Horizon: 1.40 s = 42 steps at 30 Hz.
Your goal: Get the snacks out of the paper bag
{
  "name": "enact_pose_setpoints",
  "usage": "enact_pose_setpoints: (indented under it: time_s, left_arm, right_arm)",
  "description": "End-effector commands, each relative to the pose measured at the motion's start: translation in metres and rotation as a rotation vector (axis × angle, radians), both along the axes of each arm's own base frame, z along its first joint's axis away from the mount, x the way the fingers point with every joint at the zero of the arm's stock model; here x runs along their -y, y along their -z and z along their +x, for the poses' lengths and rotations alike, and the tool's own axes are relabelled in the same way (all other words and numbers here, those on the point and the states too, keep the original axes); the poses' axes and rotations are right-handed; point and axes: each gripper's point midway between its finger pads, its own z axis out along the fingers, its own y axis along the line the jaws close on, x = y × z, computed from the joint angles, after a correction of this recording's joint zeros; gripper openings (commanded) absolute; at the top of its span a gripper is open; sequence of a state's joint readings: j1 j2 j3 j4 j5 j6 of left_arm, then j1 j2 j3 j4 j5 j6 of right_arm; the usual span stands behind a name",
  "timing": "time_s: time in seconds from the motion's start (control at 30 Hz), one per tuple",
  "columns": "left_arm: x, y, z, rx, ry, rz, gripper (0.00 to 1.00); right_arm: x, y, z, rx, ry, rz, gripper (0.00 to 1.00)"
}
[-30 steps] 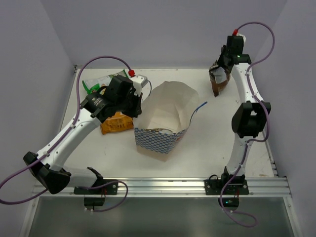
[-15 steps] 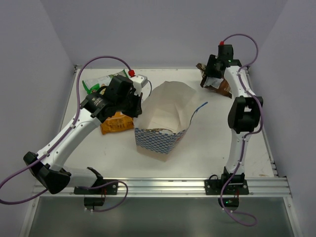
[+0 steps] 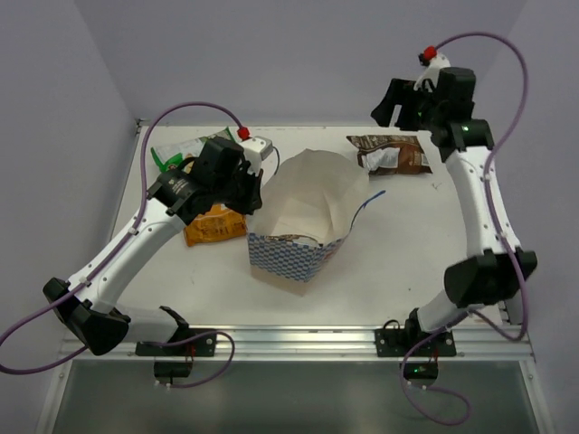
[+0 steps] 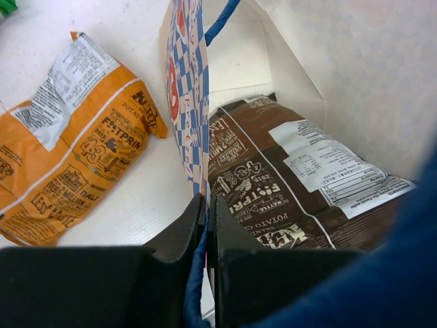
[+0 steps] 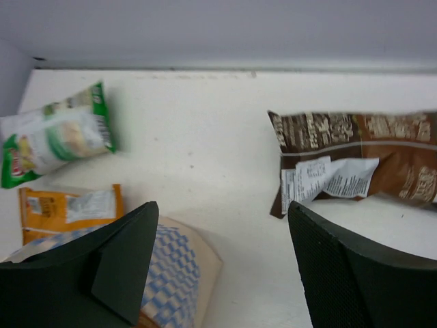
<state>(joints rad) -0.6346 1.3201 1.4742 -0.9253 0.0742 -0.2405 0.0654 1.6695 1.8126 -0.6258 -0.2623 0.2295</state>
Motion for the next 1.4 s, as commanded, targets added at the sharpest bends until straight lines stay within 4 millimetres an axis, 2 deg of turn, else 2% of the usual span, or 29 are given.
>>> enact_pose_setpoints:
  time_s: [0.0, 0.03, 0.07, 0.1, 0.13, 0.2, 0.23, 0.3, 0.43, 0.47, 0.53, 0.57, 0.6, 0.67, 0.7, 0.77, 0.8, 0.87, 0.93, 1.17, 1.37]
  left_arm:
    - [0.004, -0.039, 0.014, 0.174, 0.063, -0.046, 0.00]
    - [0.005, -0.045, 0.015, 0.198, 0.073, -0.045, 0.00]
    - [0.005, -0.050, 0.017, 0.233, 0.092, -0.042, 0.00]
    - [0.005, -0.055, 0.019, 0.252, 0.100, -0.044, 0.00]
    - [0.007, -0.060, 0.020, 0.272, 0.112, -0.048, 0.00]
    - [0.009, -0.067, 0.023, 0.306, 0.136, -0.046, 0.00]
    - [0.012, -0.073, 0.024, 0.322, 0.151, -0.052, 0.00]
    - [0.013, -0.077, 0.026, 0.344, 0.166, -0.045, 0.00]
    - [0.012, -0.078, 0.031, 0.394, 0.199, -0.002, 0.00]
    - [0.013, -0.077, 0.032, 0.400, 0.200, 0.009, 0.00]
    - [0.011, -0.074, 0.034, 0.402, 0.190, 0.025, 0.00]
    - [0.010, -0.073, 0.035, 0.403, 0.183, 0.028, 0.00]
    - [0.010, -0.073, 0.035, 0.402, 0.180, 0.030, 0.00]
    - [0.010, -0.071, 0.033, 0.398, 0.171, 0.033, 0.00]
    - [0.010, -0.071, 0.032, 0.400, 0.168, 0.031, 0.00]
    - [0.012, -0.070, 0.029, 0.394, 0.165, 0.023, 0.00]
    - [0.012, -0.070, 0.028, 0.391, 0.162, 0.020, 0.00]
    - [0.013, -0.074, 0.024, 0.399, 0.159, 0.005, 0.00]
    - [0.011, -0.077, 0.021, 0.412, 0.153, -0.003, 0.00]
    - [0.005, -0.082, 0.013, 0.442, 0.145, -0.028, 0.00]
    - [0.001, -0.080, 0.003, 0.460, 0.162, -0.039, 0.00]
  right_arm:
    - [-0.032, -0.101, -0.066, 0.296, -0.192, -0.047, 0.80]
    - [-0.038, -0.125, -0.092, 0.366, -0.222, -0.059, 0.81]
    - [-0.045, -0.127, -0.105, 0.383, -0.254, -0.072, 0.81]
    - [-0.061, -0.130, -0.123, 0.409, -0.317, -0.090, 0.82]
    - [-0.065, -0.145, -0.147, 0.460, -0.342, -0.087, 0.84]
    - [-0.086, -0.138, -0.172, 0.461, -0.430, -0.067, 0.85]
    - [-0.089, -0.143, -0.190, 0.486, -0.454, -0.056, 0.86]
    - [-0.105, -0.124, -0.207, 0.450, -0.525, -0.047, 0.91]
    - [-0.121, -0.085, -0.223, 0.365, -0.572, -0.053, 0.91]
    - [-0.124, -0.067, -0.224, 0.327, -0.580, -0.057, 0.91]
    - [-0.139, -0.053, -0.232, 0.302, -0.611, -0.041, 0.91]
    - [-0.144, -0.037, -0.233, 0.267, -0.615, -0.041, 0.91]
    - [-0.155, -0.033, -0.239, 0.259, -0.636, -0.014, 0.91]
    - [-0.164, -0.014, -0.239, 0.217, -0.620, -0.013, 0.91]
    - [-0.178, -0.009, -0.245, 0.200, -0.642, 0.006, 0.91]
    - [-0.188, 0.001, -0.246, 0.173, -0.616, -0.001, 0.91]
    - [-0.201, 0.003, -0.255, 0.165, -0.643, 0.017, 0.91]
    - [-0.210, 0.011, -0.254, 0.143, -0.610, 0.002, 0.91]
    - [-0.224, 0.019, -0.264, 0.112, -0.630, 0.008, 0.91]
    - [-0.242, 0.056, -0.263, 0.031, -0.552, 0.011, 0.91]
    - [-0.258, 0.087, -0.269, -0.014, -0.566, -0.013, 0.91]
